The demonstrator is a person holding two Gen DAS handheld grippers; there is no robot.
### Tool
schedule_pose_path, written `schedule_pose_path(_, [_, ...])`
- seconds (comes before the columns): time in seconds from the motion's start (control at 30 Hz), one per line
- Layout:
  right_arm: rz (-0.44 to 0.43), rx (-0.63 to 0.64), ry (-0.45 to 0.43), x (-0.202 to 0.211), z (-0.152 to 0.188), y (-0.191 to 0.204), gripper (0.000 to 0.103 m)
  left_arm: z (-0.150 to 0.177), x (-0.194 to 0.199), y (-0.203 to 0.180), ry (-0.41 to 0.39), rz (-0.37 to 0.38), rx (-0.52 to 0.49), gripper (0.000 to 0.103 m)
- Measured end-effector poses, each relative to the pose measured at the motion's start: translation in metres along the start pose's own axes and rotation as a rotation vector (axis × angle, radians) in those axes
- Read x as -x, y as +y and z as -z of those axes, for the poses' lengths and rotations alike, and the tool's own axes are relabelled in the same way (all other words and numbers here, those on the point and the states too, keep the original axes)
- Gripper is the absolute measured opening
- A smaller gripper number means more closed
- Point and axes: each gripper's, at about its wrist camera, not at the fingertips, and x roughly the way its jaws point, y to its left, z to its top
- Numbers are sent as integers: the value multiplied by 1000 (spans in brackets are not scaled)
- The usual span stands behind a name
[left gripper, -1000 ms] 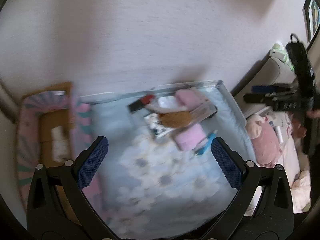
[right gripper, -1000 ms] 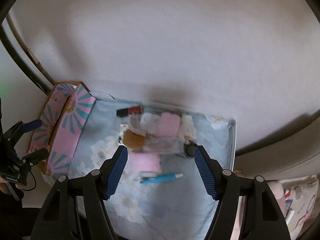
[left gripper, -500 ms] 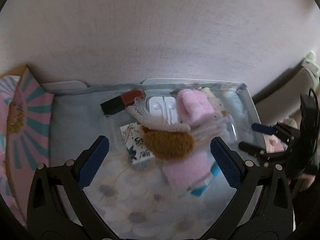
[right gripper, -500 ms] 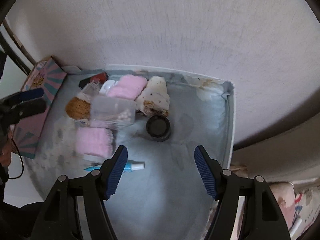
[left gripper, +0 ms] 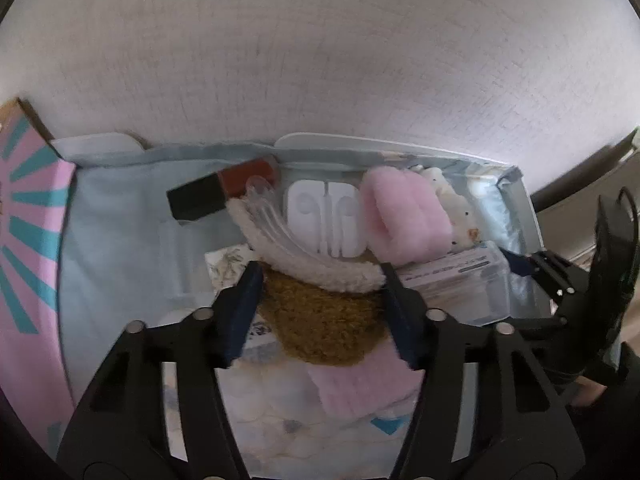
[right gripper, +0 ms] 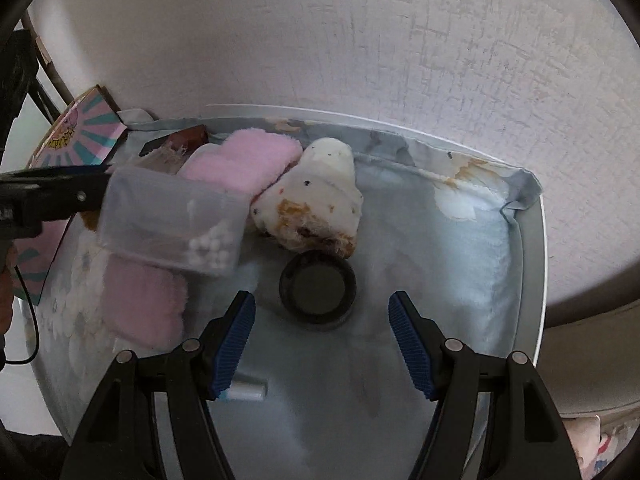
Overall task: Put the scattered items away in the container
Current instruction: 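Grasp the brown fluffy brush with left gripper while right gripper grasps the black jar lid, then carry brush and black lid into the cardboard box and release both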
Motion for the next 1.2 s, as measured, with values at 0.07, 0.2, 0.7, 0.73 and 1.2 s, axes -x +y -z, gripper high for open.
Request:
schedule_pose_path(0.07, [-17, -1, -4, -1, -2, -2, 59, 1, 0, 0, -3, 1, -2, 47])
schedule_pose_path(0.2, [-12, 16, 8, -7, -5, 6, 35, 2, 1, -3, -6, 3, -13, 44])
schedule_pose_path(0.7, [26, 20, -31, 24, -4, 9, 33, 8, 54, -7, -88, 43, -55, 43])
schedule_pose_path(0.73, [32, 16, -34, 29, -4, 10, 33, 9, 61, -7, -98, 48, -60, 43])
schedule_pose_path(1.2, [74, 14, -103, 111, -12, 49, 33, 24, 166, 20, -211, 66, -111, 43])
